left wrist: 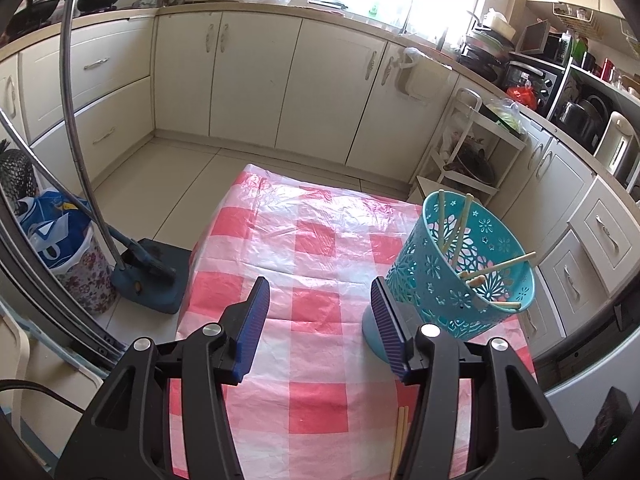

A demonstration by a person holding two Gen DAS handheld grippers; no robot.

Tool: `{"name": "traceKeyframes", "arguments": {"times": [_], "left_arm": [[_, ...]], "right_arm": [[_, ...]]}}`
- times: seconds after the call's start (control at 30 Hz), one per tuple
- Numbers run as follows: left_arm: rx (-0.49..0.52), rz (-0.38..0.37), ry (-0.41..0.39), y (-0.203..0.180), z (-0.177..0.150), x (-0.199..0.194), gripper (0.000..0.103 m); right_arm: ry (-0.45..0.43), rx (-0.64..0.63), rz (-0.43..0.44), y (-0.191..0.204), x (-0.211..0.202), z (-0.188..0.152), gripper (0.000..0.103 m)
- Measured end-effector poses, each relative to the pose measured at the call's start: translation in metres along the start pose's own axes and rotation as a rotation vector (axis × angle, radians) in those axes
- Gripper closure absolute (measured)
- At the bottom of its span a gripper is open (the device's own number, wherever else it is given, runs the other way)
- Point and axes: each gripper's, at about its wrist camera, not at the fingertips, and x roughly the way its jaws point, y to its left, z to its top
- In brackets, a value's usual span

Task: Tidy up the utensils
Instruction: 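Lift the held chopstick with the right tool over the teal holder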

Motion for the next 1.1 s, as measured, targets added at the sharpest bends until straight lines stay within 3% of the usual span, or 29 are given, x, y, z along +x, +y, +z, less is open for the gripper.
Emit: {"name": "traceKeyframes", "arguments": {"times": [0.37,1.1], "left_arm": [[0.001,0.004,0.005,-0.002,0.001,0.003,0.052],[-0.031,-0.006,0.005,0.009,0.003,0.004,0.051]], "right_arm": [[-0.069,0.028,0.076,0.006,-0.035,0.026,0.097],[-0.114,0.025,0.144,0.026,-0.051,0.052,0.097]]}}
